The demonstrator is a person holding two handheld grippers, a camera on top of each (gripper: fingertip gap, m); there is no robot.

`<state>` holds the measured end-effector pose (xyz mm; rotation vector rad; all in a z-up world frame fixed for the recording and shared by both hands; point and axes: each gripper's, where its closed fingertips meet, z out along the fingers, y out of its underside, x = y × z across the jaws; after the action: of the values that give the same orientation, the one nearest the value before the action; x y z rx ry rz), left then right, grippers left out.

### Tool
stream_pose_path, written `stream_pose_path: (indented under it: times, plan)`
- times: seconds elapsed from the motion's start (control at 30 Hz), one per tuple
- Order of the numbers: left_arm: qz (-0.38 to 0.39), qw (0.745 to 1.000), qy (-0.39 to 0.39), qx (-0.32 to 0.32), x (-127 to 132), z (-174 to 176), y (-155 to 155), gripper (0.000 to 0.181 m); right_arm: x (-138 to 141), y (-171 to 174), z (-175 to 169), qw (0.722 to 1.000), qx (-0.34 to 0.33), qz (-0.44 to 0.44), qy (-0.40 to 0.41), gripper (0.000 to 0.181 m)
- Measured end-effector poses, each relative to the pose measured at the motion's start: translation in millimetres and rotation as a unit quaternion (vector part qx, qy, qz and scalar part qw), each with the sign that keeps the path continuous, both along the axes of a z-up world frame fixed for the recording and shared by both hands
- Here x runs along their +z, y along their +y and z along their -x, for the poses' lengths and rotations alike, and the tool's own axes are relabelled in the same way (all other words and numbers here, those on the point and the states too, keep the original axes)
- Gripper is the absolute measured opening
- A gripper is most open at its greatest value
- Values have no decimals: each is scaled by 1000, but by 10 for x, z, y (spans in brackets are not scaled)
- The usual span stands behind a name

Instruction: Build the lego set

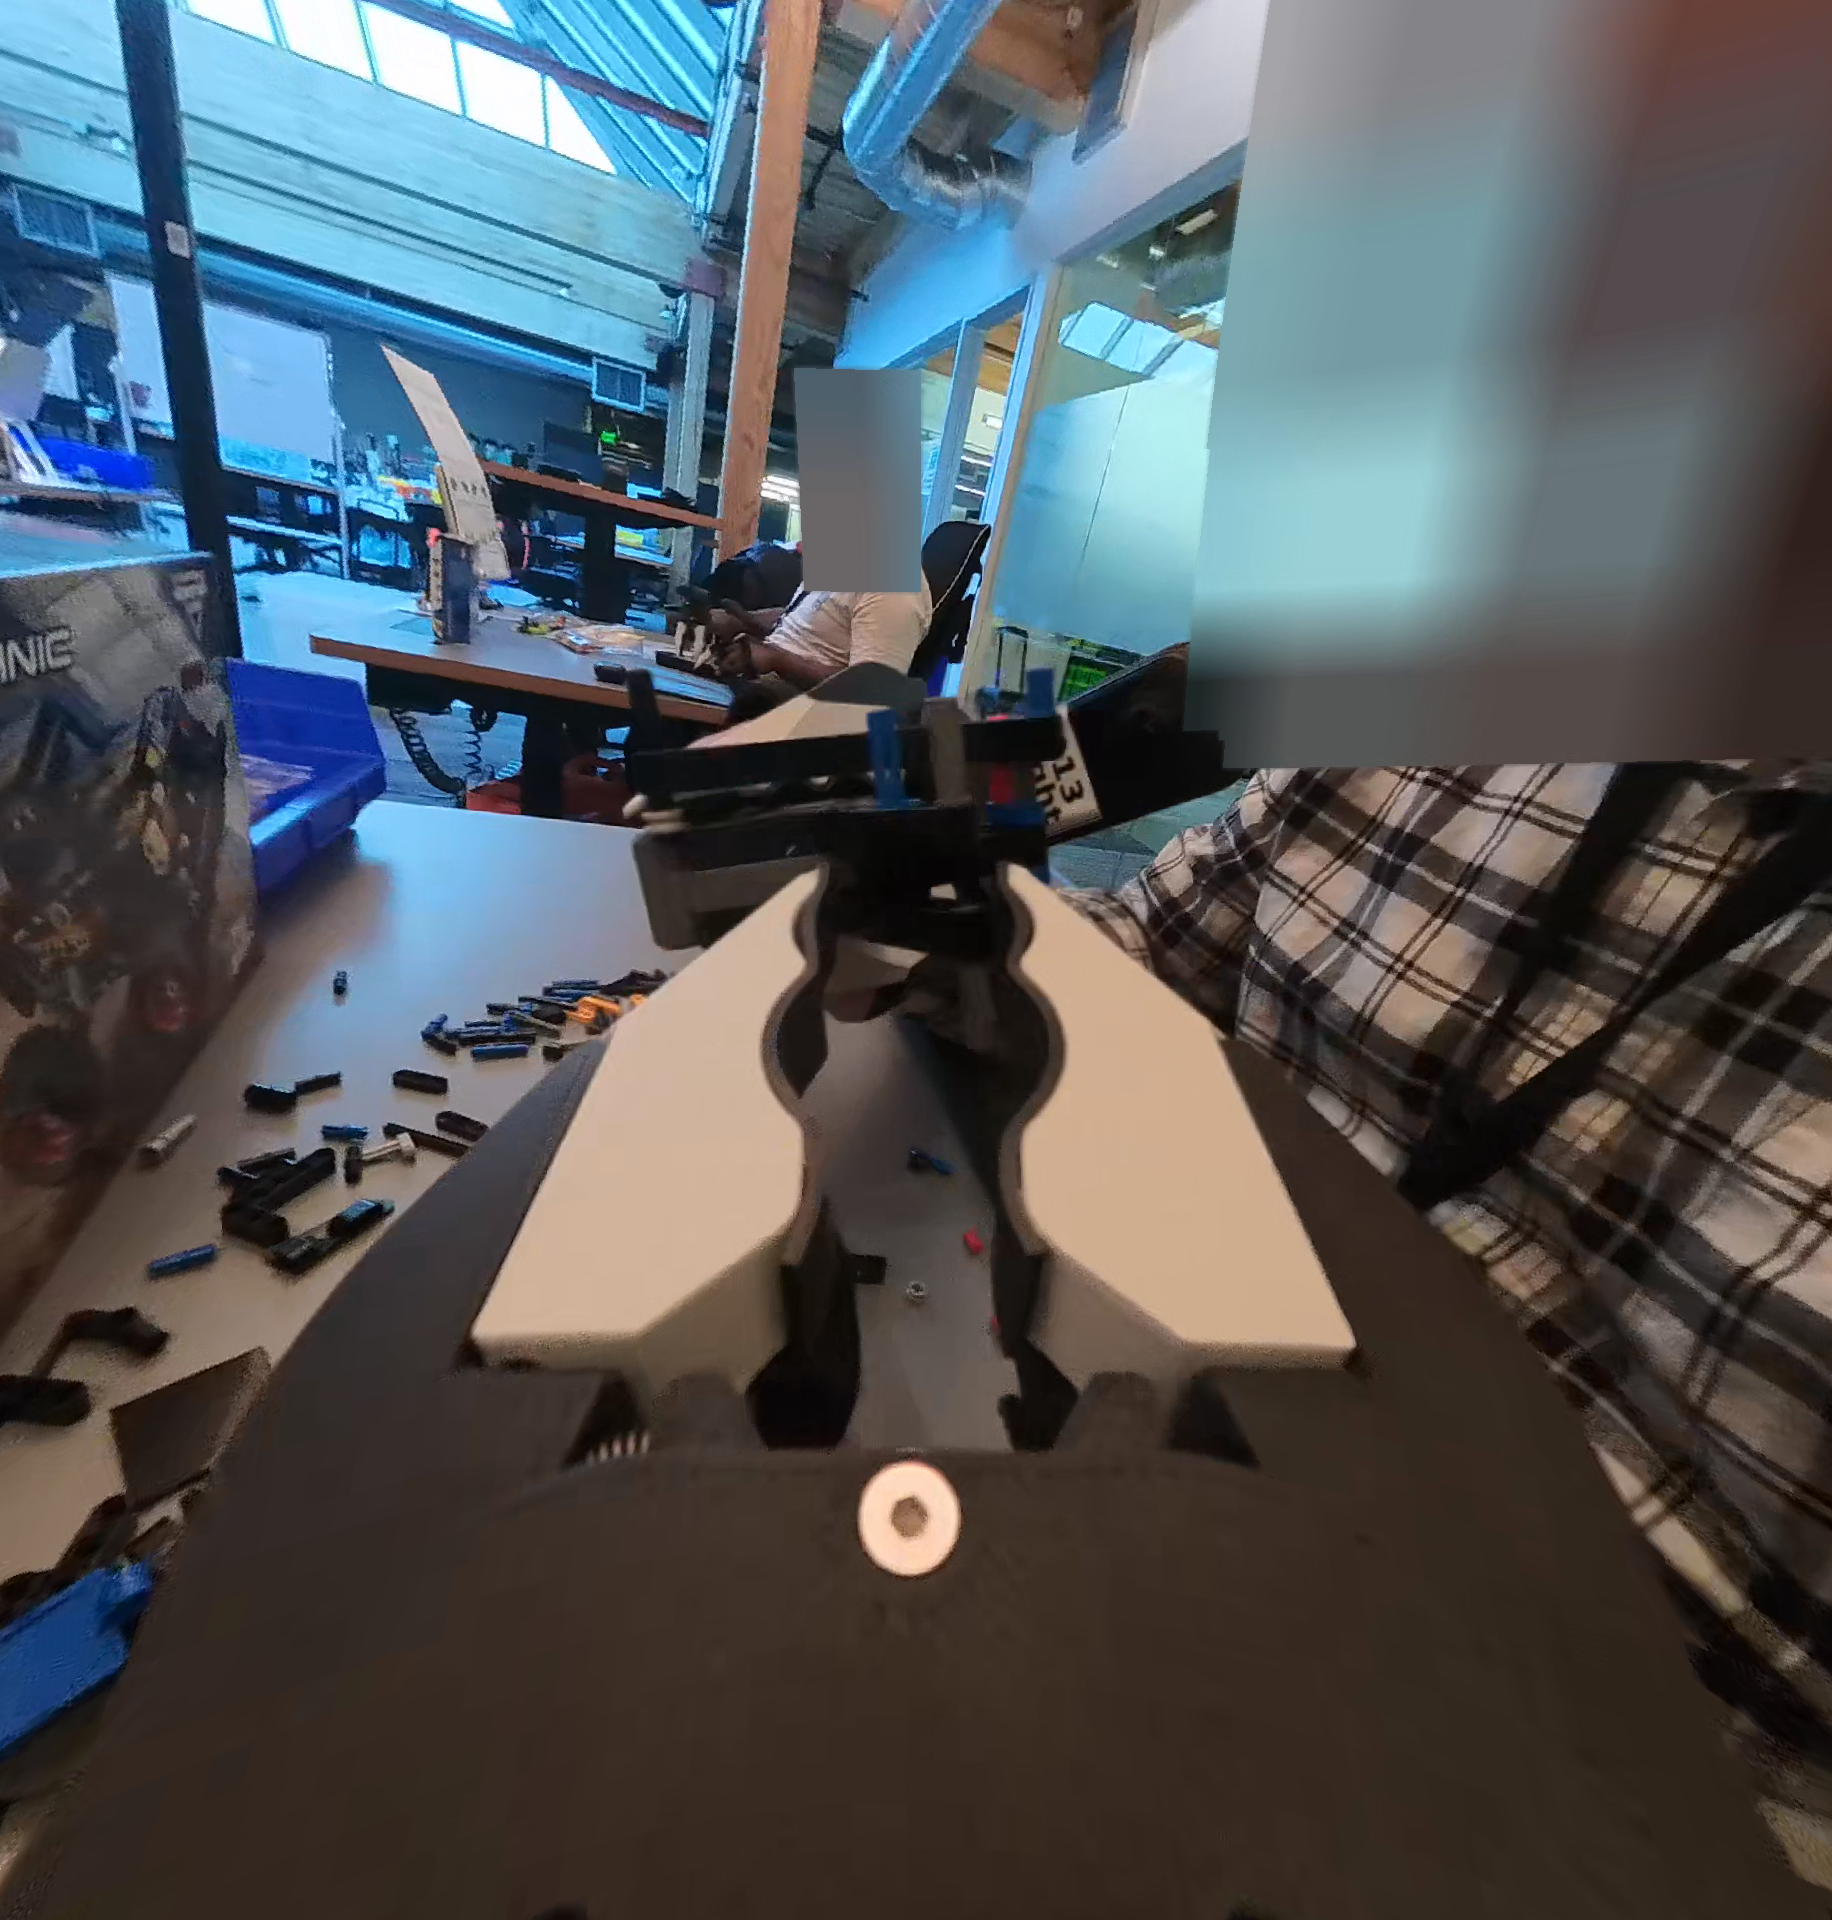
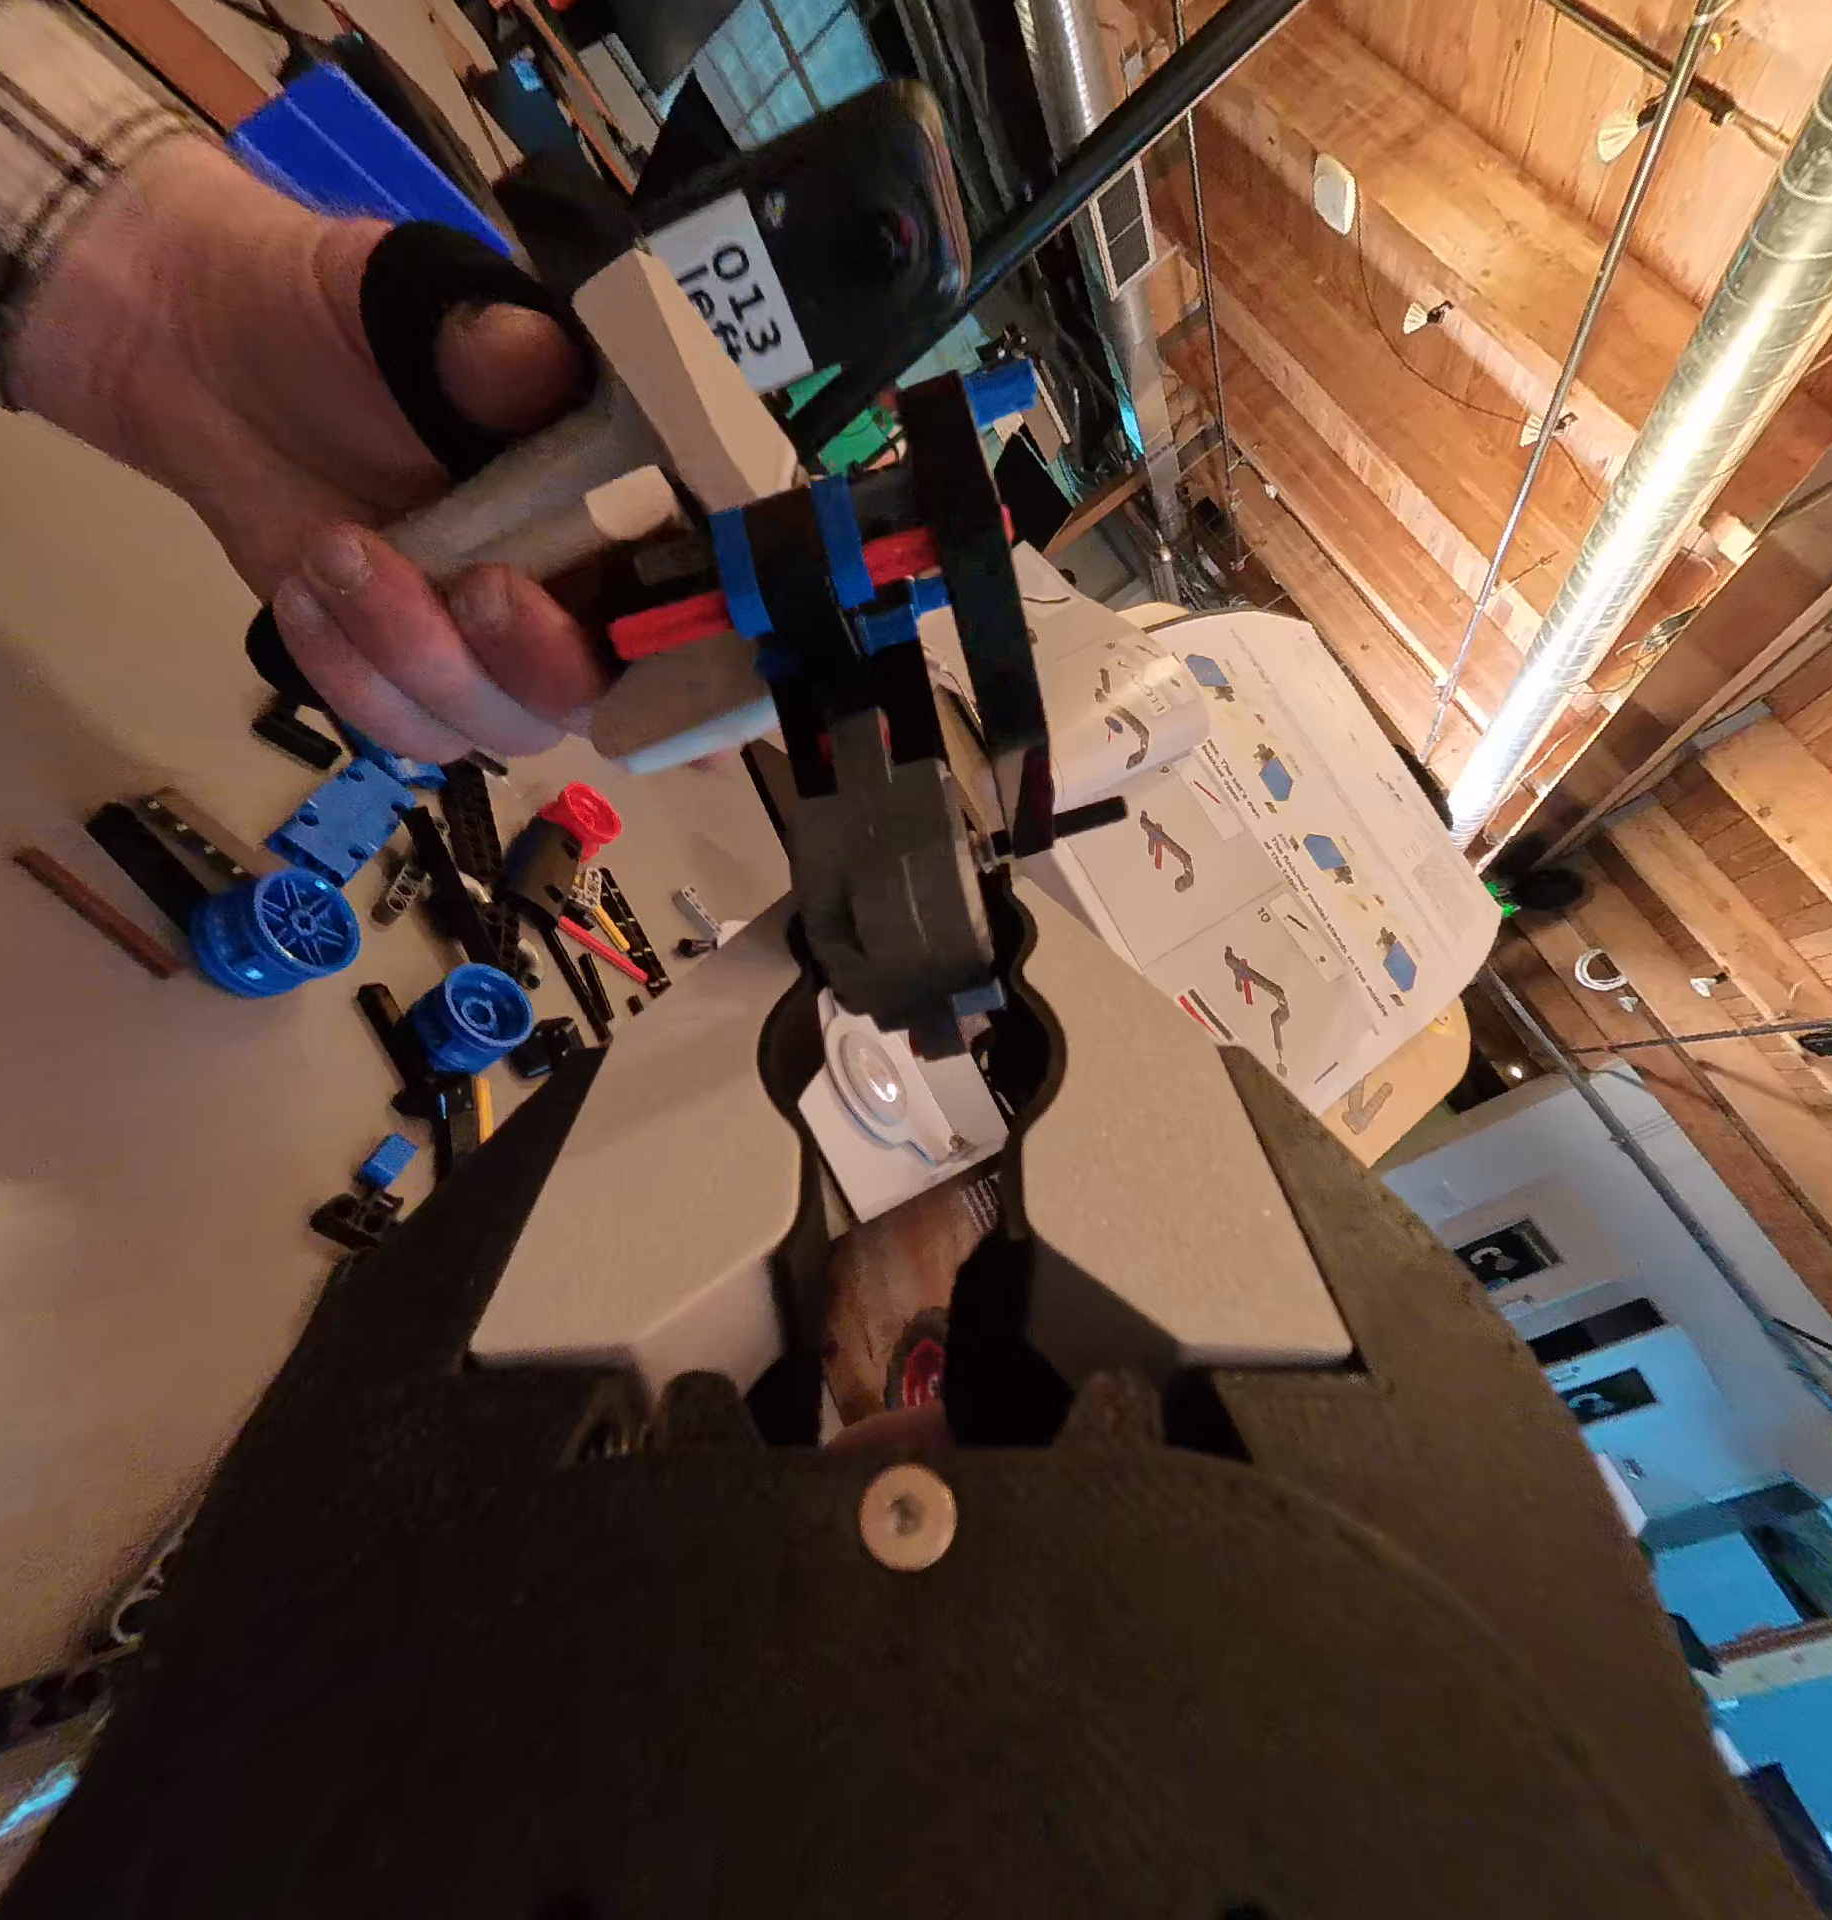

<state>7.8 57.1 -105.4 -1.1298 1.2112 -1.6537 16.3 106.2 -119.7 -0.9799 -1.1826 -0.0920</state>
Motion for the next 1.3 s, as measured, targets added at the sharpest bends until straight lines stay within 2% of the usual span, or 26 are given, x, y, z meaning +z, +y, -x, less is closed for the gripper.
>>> stream_pose_path:
  times: [0.17, 0.3, 0.4, 0.47, 0.63, 0.73, 0.83, 1.03, 1.13, 1.23, 1.3]
  plan:
    - [-32, 999, -5, 20, -19, 30, 37, 22, -18, 32, 4, 1000, -9, -5, -4, 28]
    - [-89, 995, 11, 43, -46, 22, 20, 19, -85, 26, 15, 996, 35, 81, 32, 40]
    - [-145, 987, 27, 66, -69, 7, -1, 16, -162, -14, 9, 976, 92, 187, 64, 53]
    - [-161, 984, 25, 76, -40, 11, -3, 16, -131, -67, 3, 959, 132, 233, 93, 56]
    - [-188, 978, 18, 91, -4, 21, -11, 16, -103, -172, 21, 934, 181, 285, 118, 46]
    - [-212, 971, 31, 110, -39, 14, 22, 15, -124, -217, 23, 917, 205, 321, 121, 58]
    - [-244, 960, 42, 130, -64, -8, 41, 15, -88, -200, -7, 909, 210, 333, 138, 58]
    - [-265, 949, 59, 158, -127, -38, 118, 15, -86, -109, -53, 924, 177, 311, 132, 55]
    - [-263, 947, 65, 171, -151, -43, 179, 23, -106, -78, -69, 933, 165, 296, 122, 55]
    - [-265, 947, 63, 167, -154, -59, 158, 17, -112, -49, -77, 941, 151, 280, 116, 55]
    - [-284, 938, 60, 190, -125, -75, 189, 12, -126, -16, -95, 945, 140, 274, 112, 55]
